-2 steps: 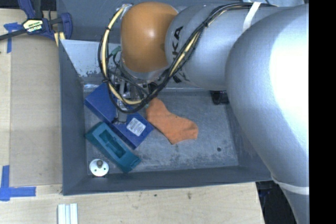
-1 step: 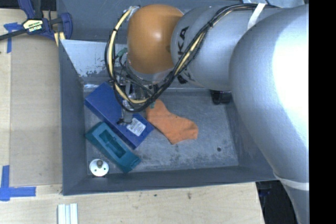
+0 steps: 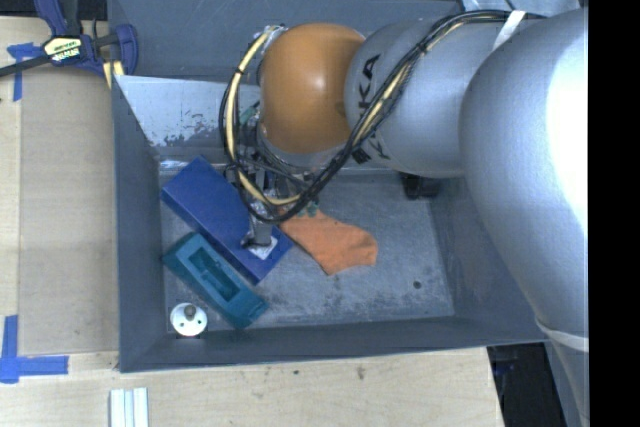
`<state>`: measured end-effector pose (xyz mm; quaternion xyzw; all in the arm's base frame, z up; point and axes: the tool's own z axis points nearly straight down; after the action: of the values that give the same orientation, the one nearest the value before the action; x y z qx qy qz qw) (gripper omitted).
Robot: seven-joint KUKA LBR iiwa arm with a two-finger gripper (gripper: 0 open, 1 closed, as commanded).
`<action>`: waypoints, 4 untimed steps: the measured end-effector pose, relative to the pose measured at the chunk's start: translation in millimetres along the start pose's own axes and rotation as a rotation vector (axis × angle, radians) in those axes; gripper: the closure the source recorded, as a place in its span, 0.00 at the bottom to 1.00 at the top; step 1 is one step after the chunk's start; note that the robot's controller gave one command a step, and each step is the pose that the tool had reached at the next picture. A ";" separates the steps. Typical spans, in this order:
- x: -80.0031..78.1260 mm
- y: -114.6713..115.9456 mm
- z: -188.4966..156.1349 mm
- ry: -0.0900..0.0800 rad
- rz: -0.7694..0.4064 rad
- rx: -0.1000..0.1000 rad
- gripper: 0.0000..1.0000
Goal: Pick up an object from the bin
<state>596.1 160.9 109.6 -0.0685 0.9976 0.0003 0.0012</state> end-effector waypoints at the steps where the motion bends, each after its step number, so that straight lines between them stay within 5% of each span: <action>1: -1.9 -36.8 -12.4 0.001 -0.019 -0.001 0.00; 2: 1.4 -56.0 -13.0 -0.002 0.035 0.002 0.00; 3: 3.0 -68.4 -9.2 0.000 -0.173 0.000 0.00; 4: -3.1 -87.8 6.5 0.000 -0.017 -0.002 0.00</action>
Offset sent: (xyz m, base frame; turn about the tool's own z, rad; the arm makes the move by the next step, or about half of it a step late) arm -0.0047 -0.0510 -0.0013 -0.1803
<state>611.2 74.4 103.1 -0.0768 0.9970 0.0016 0.0009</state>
